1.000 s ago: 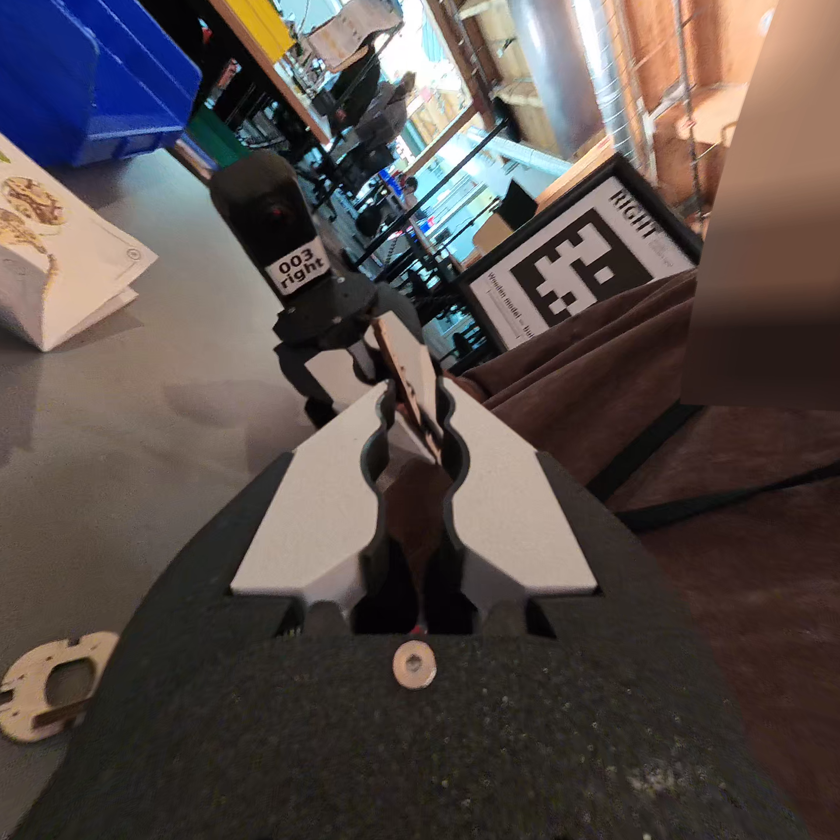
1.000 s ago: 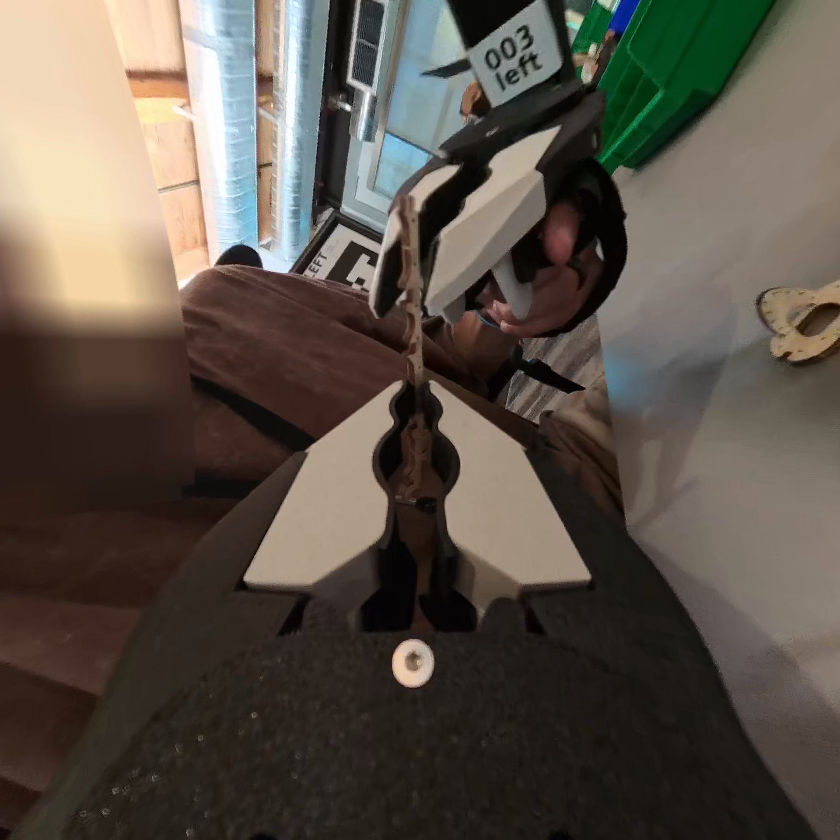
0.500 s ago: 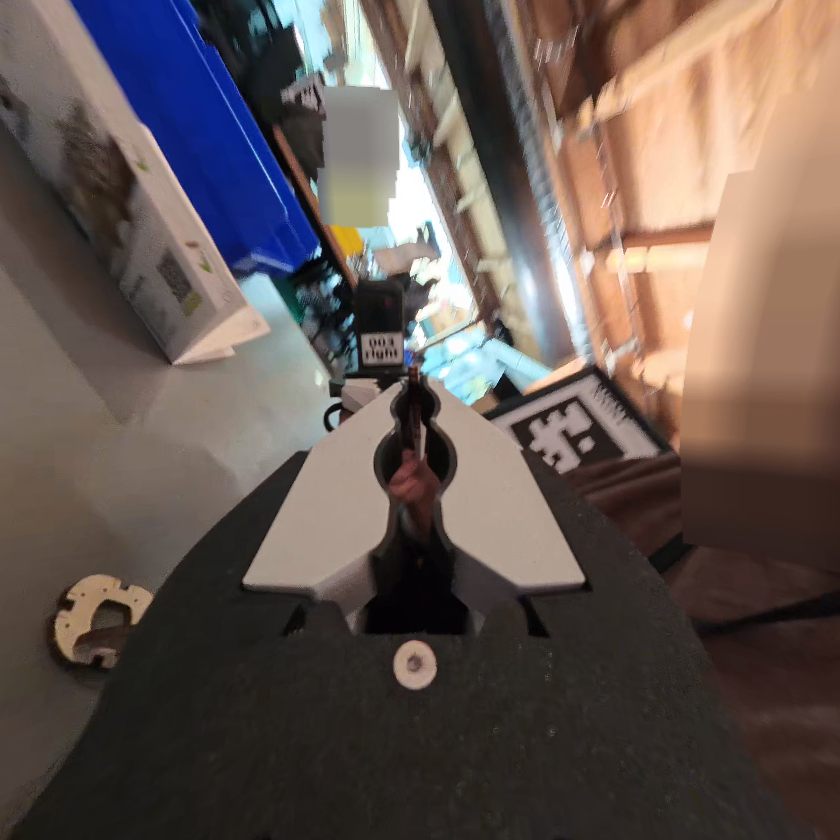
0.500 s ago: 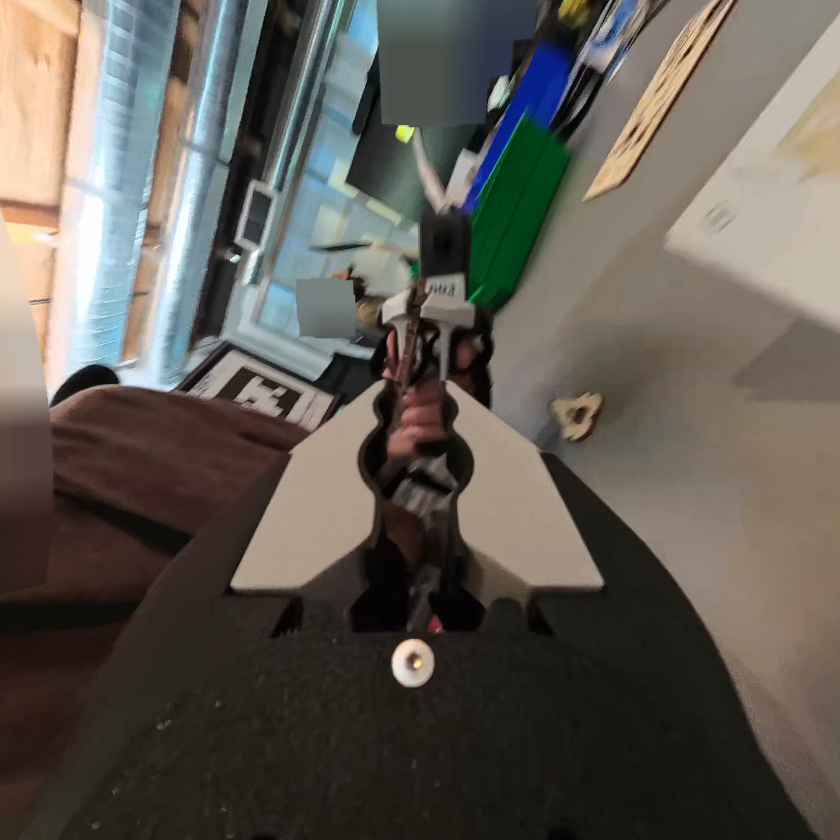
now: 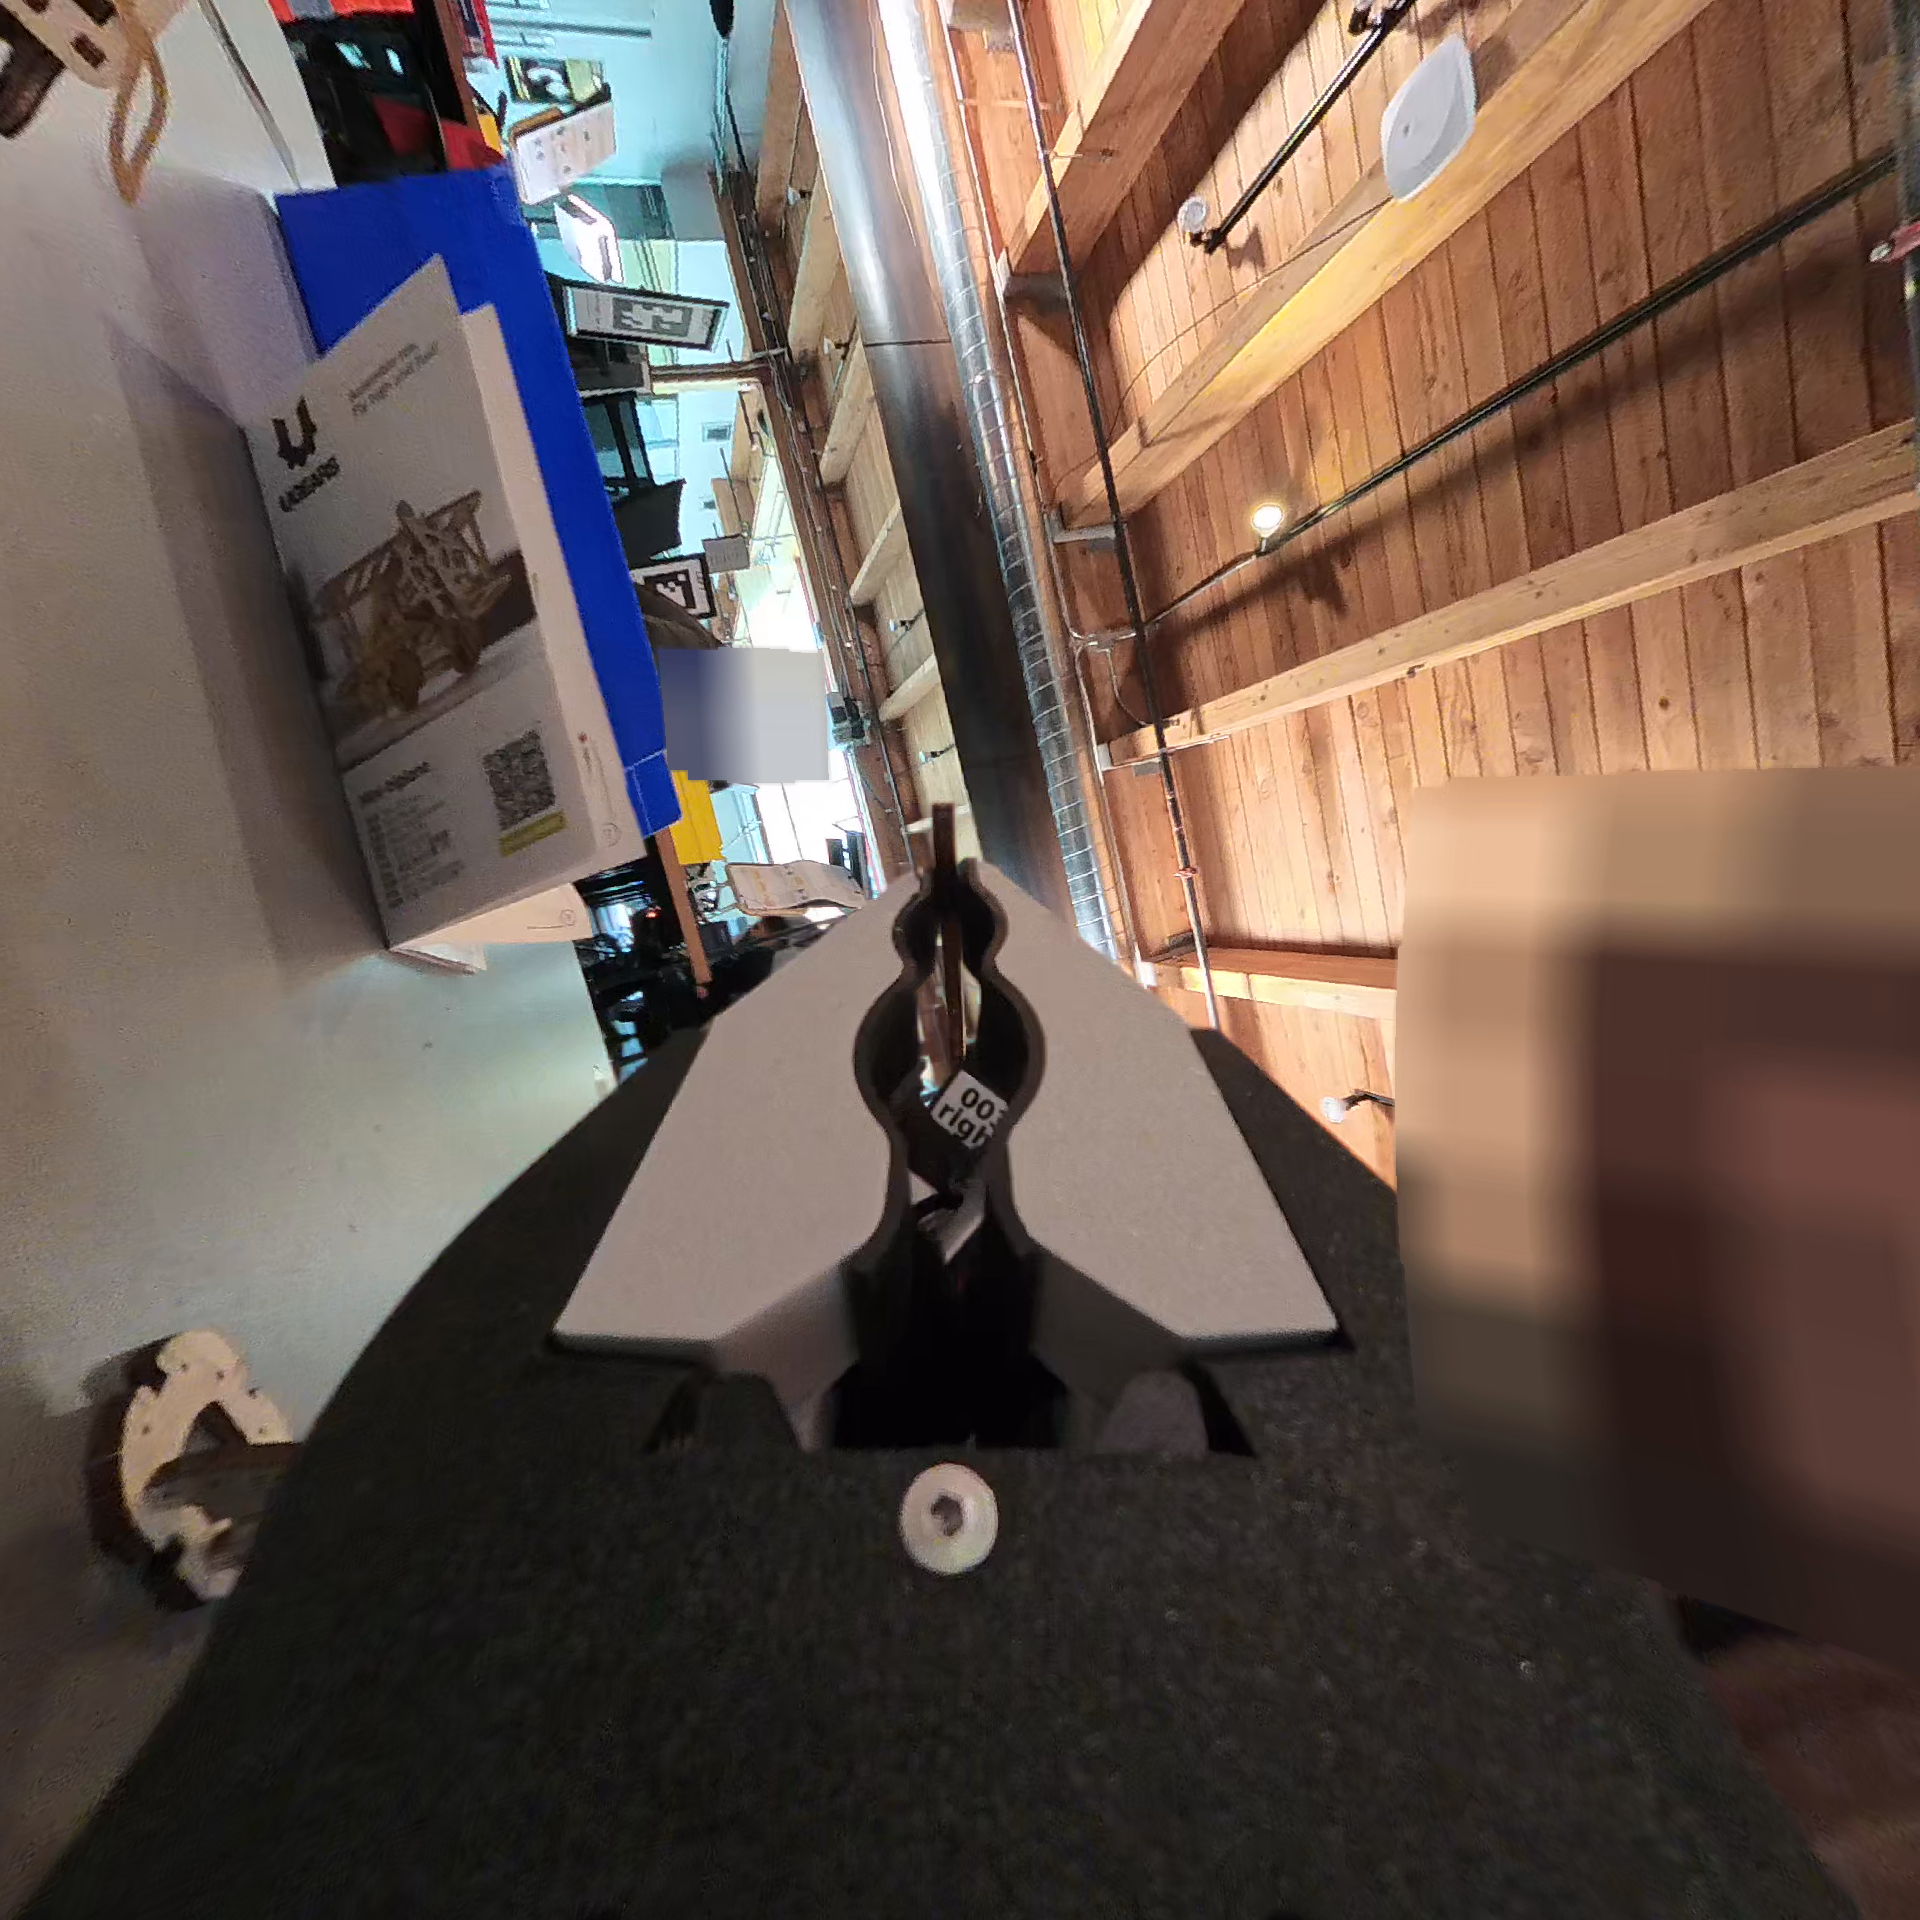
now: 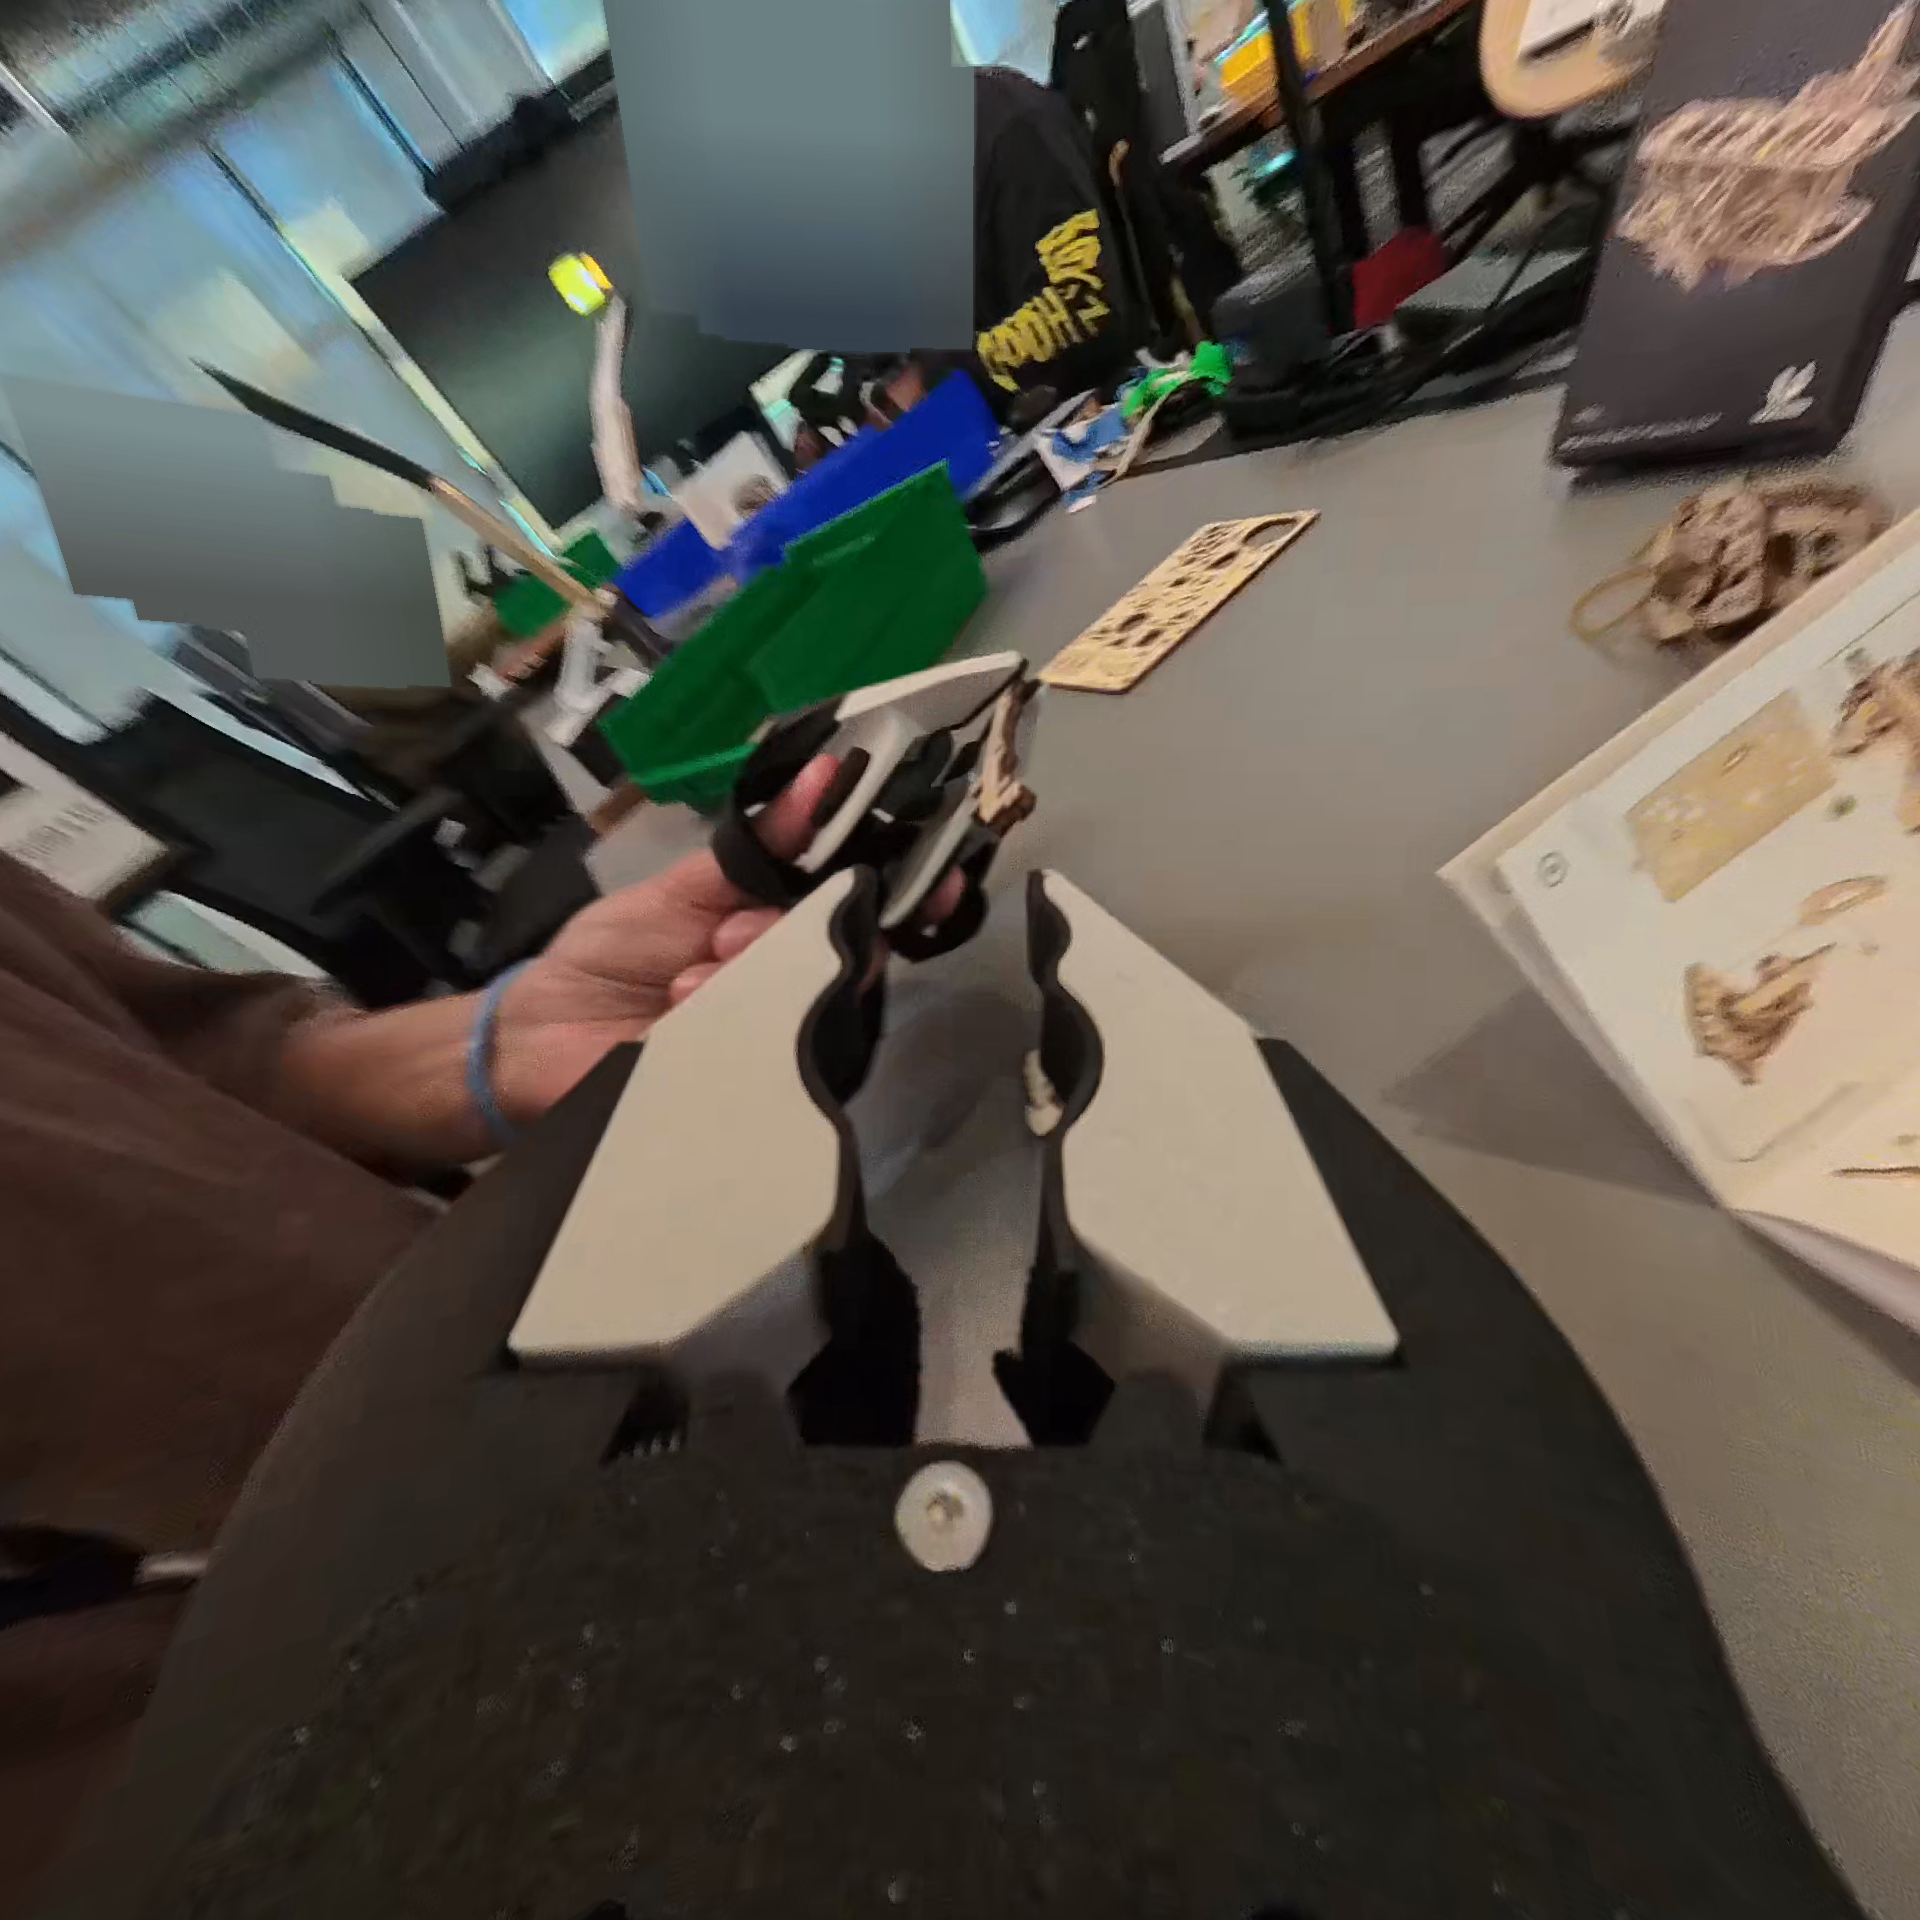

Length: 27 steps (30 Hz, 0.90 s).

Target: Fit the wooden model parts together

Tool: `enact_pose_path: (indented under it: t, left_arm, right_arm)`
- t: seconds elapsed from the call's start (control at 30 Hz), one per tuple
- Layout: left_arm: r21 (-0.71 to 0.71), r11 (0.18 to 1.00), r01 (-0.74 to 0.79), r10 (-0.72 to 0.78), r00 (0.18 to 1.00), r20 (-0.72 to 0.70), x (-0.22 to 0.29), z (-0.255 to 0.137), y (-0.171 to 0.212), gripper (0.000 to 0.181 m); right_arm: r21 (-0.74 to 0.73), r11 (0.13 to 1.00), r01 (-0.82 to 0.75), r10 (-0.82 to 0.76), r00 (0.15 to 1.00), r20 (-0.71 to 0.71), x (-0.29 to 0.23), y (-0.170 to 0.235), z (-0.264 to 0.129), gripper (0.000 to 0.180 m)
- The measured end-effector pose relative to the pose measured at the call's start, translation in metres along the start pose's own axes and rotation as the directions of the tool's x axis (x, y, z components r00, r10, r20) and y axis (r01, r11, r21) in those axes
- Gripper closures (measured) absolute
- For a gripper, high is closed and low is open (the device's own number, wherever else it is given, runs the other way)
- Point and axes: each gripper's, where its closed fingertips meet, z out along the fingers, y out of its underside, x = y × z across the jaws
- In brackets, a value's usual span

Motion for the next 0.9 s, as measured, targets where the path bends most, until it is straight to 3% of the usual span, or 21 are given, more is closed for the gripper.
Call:
enact_pose_path:
  t: [0.13,0.43,0.9]
  left_arm:
    - [0.004,0.999,0.052,-0.051,0.998,-0.037,0.002,0.005,0.009,0.181]
    - [-0.033,0.999,0.021,-0.023,0.997,-0.069,0.009,0.017,0.028,0.181]
    - [-0.080,0.997,-0.008,0.005,0.999,-0.044,-0.008,0.014,0.029,0.180]
  right_arm:
    - [0.048,0.993,0.106,-0.102,0.992,-0.069,0.000,-0.007,-0.001,0.156]
    - [0.187,0.943,-0.276,0.258,0.960,0.112,-0.006,-0.017,-0.008,0.175]
    - [0.108,0.969,-0.224,0.225,0.974,0.003,0.013,-0.007,-0.012,0.178]
